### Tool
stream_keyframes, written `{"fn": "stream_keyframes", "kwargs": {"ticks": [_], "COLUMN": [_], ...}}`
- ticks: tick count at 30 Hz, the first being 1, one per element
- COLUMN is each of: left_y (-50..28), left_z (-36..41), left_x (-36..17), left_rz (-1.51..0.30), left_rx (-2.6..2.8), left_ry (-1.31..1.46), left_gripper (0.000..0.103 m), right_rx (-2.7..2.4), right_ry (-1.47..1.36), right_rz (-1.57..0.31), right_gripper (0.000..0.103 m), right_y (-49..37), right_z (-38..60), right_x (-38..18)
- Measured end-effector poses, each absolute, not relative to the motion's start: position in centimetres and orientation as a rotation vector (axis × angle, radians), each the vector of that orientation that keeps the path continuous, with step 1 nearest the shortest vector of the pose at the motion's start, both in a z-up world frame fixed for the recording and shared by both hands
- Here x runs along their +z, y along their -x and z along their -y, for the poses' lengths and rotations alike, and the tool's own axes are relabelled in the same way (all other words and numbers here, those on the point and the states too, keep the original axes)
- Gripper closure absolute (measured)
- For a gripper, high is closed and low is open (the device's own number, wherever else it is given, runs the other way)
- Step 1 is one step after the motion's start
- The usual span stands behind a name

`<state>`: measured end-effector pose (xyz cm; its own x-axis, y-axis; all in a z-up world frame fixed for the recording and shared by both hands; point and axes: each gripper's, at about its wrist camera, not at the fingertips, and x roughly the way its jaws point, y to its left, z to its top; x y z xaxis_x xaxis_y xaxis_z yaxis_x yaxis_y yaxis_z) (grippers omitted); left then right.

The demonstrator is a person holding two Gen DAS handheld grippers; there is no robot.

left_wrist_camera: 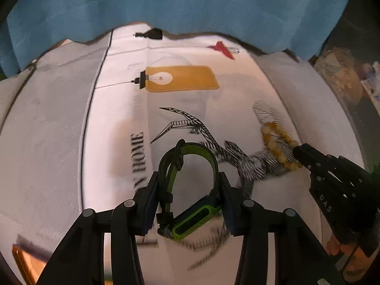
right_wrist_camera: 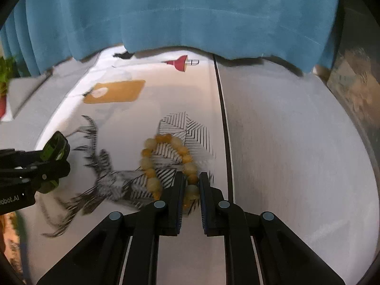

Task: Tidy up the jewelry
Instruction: 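Grasp the green-black watch with the left tool while the right tool grasps the amber bracelet, then lift the watch and amber bracelet and carry both back toward the tray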

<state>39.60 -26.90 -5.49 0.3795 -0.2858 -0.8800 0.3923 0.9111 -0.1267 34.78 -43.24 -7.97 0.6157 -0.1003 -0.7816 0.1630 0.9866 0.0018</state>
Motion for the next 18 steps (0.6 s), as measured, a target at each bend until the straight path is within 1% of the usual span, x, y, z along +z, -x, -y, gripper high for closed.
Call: {"fn": "stream_keyframes", "kwargs": {"ticks": [4, 10, 18], "left_y": [-36.2, -28.7, -17.8], "left_z": [25.5, 23.2, 17.6], "left_x": [-2.8, 1.9, 5.3], "left_rz": [-1.056, -0.975, -0.91], "left_rx": [-0.466, -0.511, -0.521], "left_ry": [-0.093, -0.115, -0.122], "left_gripper": [0.061, 0.061, 0.061], "right_rx": [-0.149, -0.133, -0.08], "right_ry": [-0.058, 0.021, 0.044], "right_rz": [-0.828, -0.778, -0.752], "right_gripper": [0.09, 0.09, 0.09], "right_y": [-31.0, -25.1, -15.1], "right_z": [42.4, 39.9, 36.1], "right_x": [-4.9, -0.8, 2.9]}}
